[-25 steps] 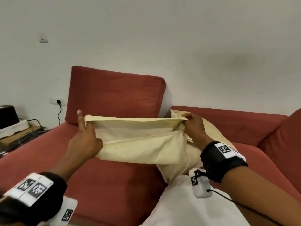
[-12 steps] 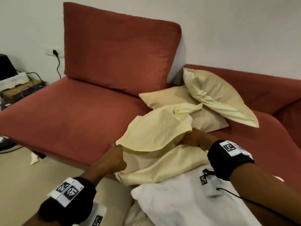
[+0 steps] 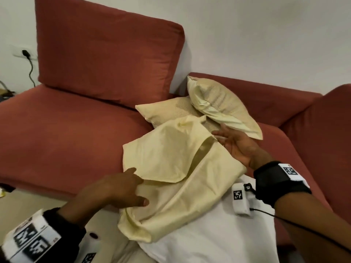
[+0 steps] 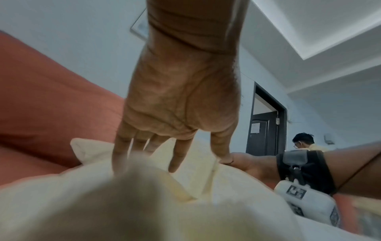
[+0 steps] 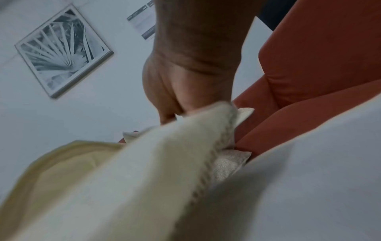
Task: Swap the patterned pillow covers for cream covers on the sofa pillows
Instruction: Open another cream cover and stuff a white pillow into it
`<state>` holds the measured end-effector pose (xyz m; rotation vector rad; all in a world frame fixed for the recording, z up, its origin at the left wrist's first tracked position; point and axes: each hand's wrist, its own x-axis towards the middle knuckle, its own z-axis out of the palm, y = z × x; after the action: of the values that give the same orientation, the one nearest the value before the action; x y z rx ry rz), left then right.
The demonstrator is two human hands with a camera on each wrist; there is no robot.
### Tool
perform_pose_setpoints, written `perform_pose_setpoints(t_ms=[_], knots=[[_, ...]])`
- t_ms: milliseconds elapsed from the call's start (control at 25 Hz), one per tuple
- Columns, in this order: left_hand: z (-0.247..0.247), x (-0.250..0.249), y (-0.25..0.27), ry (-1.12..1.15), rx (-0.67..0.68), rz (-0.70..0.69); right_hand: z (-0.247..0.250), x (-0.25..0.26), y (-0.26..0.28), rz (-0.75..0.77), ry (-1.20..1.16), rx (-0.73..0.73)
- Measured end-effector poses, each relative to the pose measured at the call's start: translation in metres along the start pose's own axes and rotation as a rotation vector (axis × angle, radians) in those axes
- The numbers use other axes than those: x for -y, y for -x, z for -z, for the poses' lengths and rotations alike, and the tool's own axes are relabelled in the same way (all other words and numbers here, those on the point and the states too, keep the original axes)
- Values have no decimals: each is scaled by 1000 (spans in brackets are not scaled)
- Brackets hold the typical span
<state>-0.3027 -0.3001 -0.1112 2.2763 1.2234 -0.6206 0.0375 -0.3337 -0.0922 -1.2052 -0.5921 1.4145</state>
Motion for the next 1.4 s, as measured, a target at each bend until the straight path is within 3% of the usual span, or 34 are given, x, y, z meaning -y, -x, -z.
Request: perform_pose_setpoints(t_ms=[40, 80, 160, 200, 280, 360, 440, 520, 600, 760, 920, 1000, 1080, 1200, 1320, 1400], knots=[[-1, -10, -5, -26, -83, -32, 13, -8, -1, -3, -48, -86], [-2, -22, -9, 20, -127, -97, 21, -15, -1, -11, 58, -168], [-9, -54, -13, 82, -150, -277, 33, -28, -2, 14, 597, -298], [-18, -69, -15, 42, -151, -350, 33, -33, -4, 46, 876, -284], [-41, -89, -22, -71, -189, -406, 29, -37, -7, 85, 1183, -196], [-55, -87, -33, -78, -378, -394, 26, -35, -8, 55, 1415, -138], [-50, -69, -44, 158, -597, -356, 26, -34, -9, -4, 1565, -44], [-37, -46, -55, 540, -734, -328, 24, -39, -11, -129, 1603, 64], [-30, -33, -60, 780, -797, -333, 22, -47, -9, -228, 1570, 164], [-30, -32, -65, 885, -862, -342, 21, -52, 9, -72, 1416, 134], [-37, -39, -71, 875, -929, -386, 30, -21, 53, 115, 1200, 49], [-45, -51, -64, 787, -905, -399, 44, 7, 86, 228, 1195, -68], [-53, -67, -59, 634, -806, -509, 61, 31, 126, 311, 1188, -190], [-59, -93, -68, 384, -450, -608, 68, 59, 177, 381, 1301, -334], [-55, -131, -66, -1, -127, -447, 58, 82, 222, 536, 1497, -459], [-47, -154, -60, -31, -15, -341, 54, 93, 242, 633, 1552, -495]])
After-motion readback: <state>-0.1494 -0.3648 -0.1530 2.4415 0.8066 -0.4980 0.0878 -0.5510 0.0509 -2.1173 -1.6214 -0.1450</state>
